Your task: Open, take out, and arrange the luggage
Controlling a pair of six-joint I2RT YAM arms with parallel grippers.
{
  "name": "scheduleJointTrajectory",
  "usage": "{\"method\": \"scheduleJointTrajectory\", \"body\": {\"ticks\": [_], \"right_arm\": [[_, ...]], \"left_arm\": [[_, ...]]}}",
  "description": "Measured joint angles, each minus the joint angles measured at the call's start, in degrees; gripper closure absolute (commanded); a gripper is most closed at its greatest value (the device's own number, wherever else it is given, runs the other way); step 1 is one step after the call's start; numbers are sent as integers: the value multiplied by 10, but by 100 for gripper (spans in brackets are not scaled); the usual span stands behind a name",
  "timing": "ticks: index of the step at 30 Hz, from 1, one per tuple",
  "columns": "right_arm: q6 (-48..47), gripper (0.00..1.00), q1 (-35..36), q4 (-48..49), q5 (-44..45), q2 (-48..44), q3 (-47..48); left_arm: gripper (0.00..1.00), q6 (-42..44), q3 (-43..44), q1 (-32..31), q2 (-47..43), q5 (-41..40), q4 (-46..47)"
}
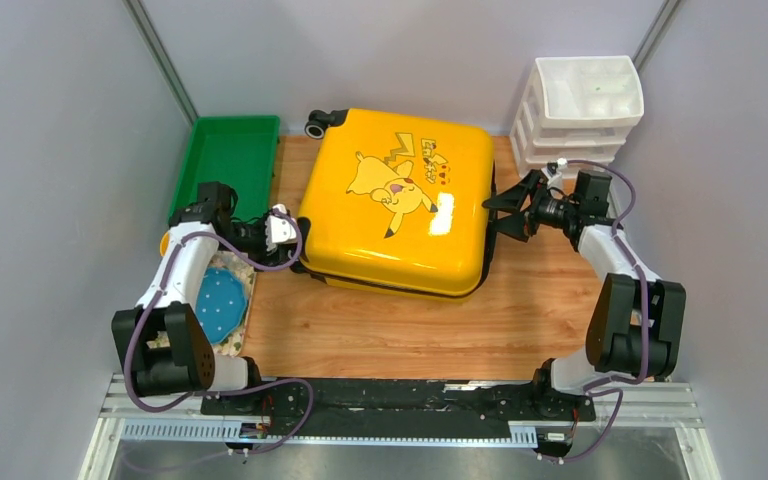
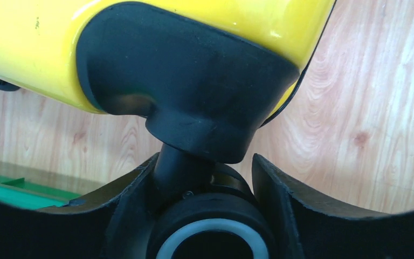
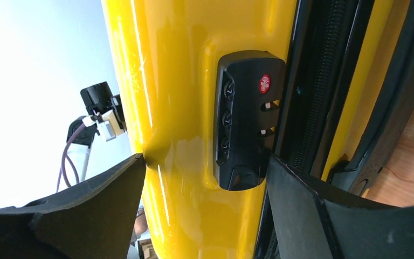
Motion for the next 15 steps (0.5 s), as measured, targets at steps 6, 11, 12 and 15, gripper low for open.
{"method": "scheduleJointTrajectory", "body": {"ticks": [6, 11, 12, 15], "right_arm": [[17, 23, 0, -7, 12, 26, 41], [39, 24, 0, 5, 36, 38, 73], [48, 24, 0, 11, 40, 38, 79], [70, 24, -1, 25, 51, 38, 101]], "left_arm": [[100, -59, -9, -23, -12, -17, 40], [100, -136, -9, -31, -15, 3, 56], [100, -158, -9, -32, -18, 10, 64], [100, -235, -9, -37, -31, 28, 100]]}}
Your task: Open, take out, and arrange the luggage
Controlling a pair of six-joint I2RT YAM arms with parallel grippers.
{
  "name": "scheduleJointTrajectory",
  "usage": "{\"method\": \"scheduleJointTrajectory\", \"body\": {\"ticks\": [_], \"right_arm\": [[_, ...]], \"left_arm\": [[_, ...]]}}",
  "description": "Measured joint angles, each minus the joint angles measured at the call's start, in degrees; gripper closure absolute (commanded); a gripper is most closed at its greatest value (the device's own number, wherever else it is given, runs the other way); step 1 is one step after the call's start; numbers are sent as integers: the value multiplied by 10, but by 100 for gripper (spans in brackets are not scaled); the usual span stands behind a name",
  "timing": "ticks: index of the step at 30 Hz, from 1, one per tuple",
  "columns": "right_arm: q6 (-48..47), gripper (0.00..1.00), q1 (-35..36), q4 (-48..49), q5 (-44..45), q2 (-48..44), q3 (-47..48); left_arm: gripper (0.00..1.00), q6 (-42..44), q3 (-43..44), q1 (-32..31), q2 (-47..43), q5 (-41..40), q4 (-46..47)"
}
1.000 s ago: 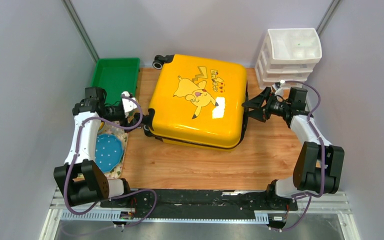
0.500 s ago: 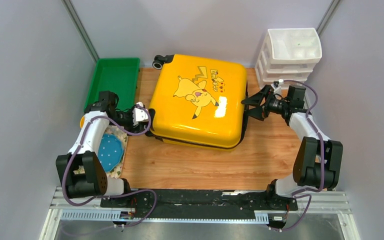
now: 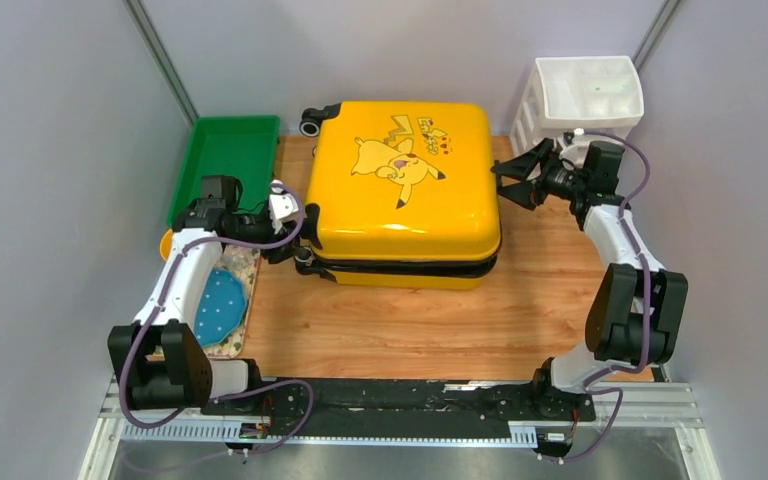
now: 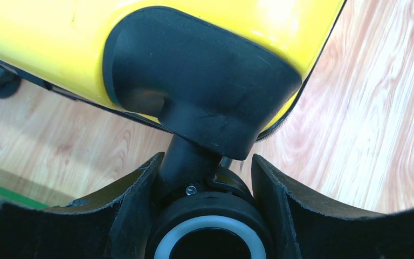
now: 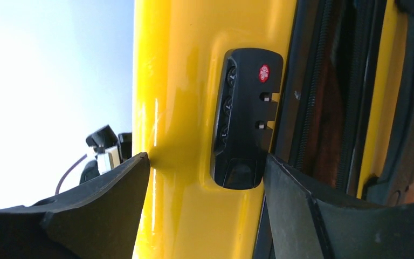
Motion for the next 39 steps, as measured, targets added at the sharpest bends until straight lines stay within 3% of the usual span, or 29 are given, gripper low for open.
{"method": "scheduleJointTrajectory", "body": {"ticks": [8, 14, 17, 18, 19, 20, 22, 23, 24, 25, 28, 30, 31, 35, 39], "right_arm": [[-5, 24, -13, -7, 57, 39, 74], [-105, 21, -14, -96, 118, 55, 112], [-174, 21, -2, -144, 135, 55, 124], [-193, 21, 0, -156, 138, 54, 131], [-210, 21, 0, -167, 139, 52, 136], [-221, 21, 1, -176, 139, 49, 139], [-249, 21, 5, -204, 139, 41, 145], [-262, 21, 7, -219, 140, 37, 150], [-275, 21, 8, -232, 140, 35, 154], [-295, 21, 9, -247, 140, 31, 160], [-357, 18, 14, -290, 136, 16, 177], [-397, 16, 19, -312, 134, 0, 189], [-419, 15, 23, -325, 133, -9, 198], [-544, 14, 80, -389, 149, -38, 280], [-650, 13, 210, -421, 195, -59, 359]], "left_arm": [[100, -183, -19, -83, -37, -38, 115], [98, -228, -90, -123, -52, -73, 200], [72, -241, -98, -134, -61, -88, 221], [71, -245, -98, -134, -63, -89, 223], [73, -250, -99, -134, -64, -87, 224], [86, -255, -101, -132, -65, -83, 227], [100, -267, -109, -123, -71, -67, 240], [100, -275, -117, -118, -76, -58, 252], [98, -280, -122, -114, -80, -53, 260], [76, -285, -124, -110, -82, -46, 265], [43, -316, -125, -84, -83, -7, 278], [37, -347, -125, -62, -87, 34, 293], [23, -365, -124, -46, -93, 58, 299], [19, -412, -120, 19, -126, 115, 299], [18, -416, -111, 68, -165, 150, 269]]}}
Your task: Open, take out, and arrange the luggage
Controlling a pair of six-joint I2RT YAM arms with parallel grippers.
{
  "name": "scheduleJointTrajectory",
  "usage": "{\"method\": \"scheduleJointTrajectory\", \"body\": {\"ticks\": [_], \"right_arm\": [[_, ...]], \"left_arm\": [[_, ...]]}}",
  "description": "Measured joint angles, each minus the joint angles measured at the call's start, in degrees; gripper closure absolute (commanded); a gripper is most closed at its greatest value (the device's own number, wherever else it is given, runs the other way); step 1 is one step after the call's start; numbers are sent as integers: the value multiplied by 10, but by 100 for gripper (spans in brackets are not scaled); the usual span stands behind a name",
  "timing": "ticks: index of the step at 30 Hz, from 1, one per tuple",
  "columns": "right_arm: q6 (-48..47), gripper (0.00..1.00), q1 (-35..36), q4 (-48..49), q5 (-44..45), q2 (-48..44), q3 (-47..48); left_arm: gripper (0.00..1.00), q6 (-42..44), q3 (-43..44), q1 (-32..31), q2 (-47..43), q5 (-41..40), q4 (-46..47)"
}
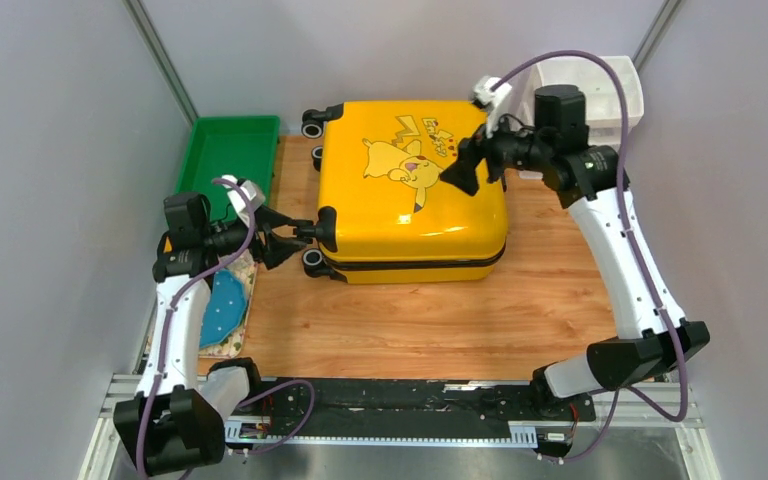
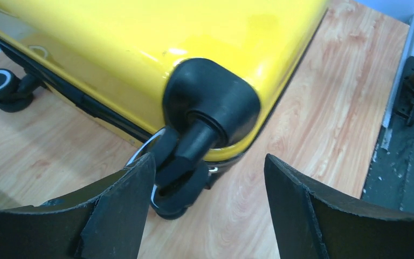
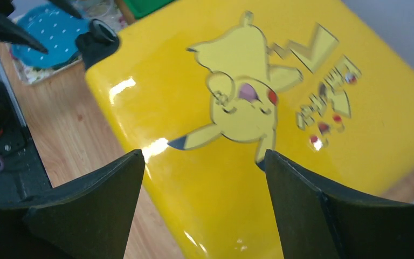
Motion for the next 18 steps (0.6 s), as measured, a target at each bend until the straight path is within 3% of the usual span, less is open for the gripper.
{"method": "scheduleJointTrajectory", "body": {"ticks": [5, 11, 13, 15, 18], "right_arm": [[-99, 13, 169, -37, 69, 11, 65], [-177, 12, 323, -58, 146, 117, 155], [-191, 12, 355, -65, 161, 173, 197], [-197, 12, 380, -65, 172, 228, 238], [-194, 13, 406, -68, 183, 297, 279]], "left_arm": [[18, 5, -13, 29, -50, 17, -58], [18, -233, -180, 187, -119, 67, 143], [20, -261, -200, 209, -104, 75, 165], [21, -244, -199, 220, -87, 80, 152], [25, -126, -202, 223, -79, 105, 97]]}}
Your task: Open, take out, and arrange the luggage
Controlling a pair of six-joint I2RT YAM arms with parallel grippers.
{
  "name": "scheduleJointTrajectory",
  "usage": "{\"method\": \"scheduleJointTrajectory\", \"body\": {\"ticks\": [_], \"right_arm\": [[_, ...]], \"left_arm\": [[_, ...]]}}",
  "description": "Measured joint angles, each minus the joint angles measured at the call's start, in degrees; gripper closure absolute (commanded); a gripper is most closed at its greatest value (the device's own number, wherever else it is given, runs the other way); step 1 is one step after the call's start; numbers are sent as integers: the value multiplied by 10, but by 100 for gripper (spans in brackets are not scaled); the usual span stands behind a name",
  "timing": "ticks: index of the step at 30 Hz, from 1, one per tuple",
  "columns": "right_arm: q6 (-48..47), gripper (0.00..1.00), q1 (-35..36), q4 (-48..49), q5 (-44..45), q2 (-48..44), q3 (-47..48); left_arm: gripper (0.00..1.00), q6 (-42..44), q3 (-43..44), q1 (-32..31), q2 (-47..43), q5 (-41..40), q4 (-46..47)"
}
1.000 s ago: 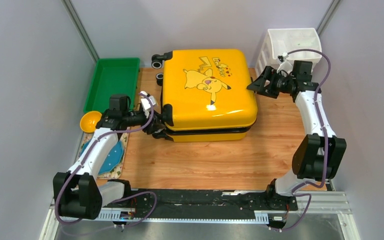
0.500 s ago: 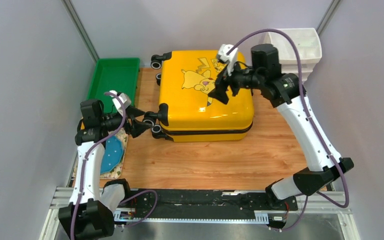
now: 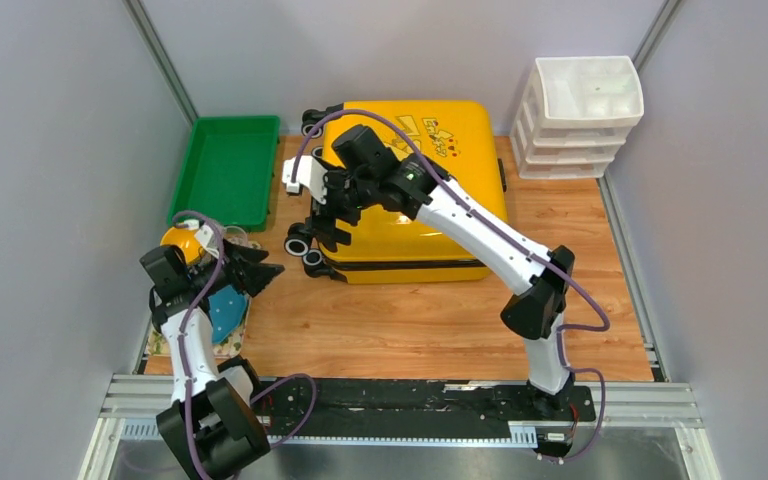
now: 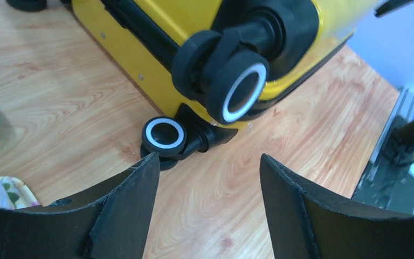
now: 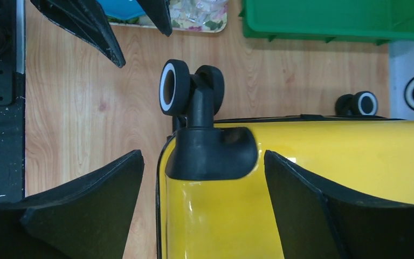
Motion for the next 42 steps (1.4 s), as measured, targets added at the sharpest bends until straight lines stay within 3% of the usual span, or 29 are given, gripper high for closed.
{"method": "scheduleJointTrajectory", "body": {"ticks": [6, 9, 15, 24, 29, 37, 42], "right_arm": [[15, 13, 3, -4, 13, -20, -48], [28, 13, -5, -3, 16, -92, -127], [57, 13, -43, -1, 13, -253, -258], [108, 13, -166, 0, 0, -363, -373], [118, 13, -196, -2, -2, -377, -408], [127, 13, -216, -11, -8, -441, -455], [131, 13, -224, -15, -8, -450, -457]], "left_arm": [[30, 170, -92, -17, 16, 36, -3], [33, 238, -139, -53, 40, 41, 14], [40, 273, -163, -102, 95, 43, 94], [37, 30, -142, -110, 121, 16, 359], [41, 13, -143, -142, 136, 26, 434], [46, -123, -170, -205, 256, -9, 728], [47, -169, -170, -226, 303, -26, 811]]}}
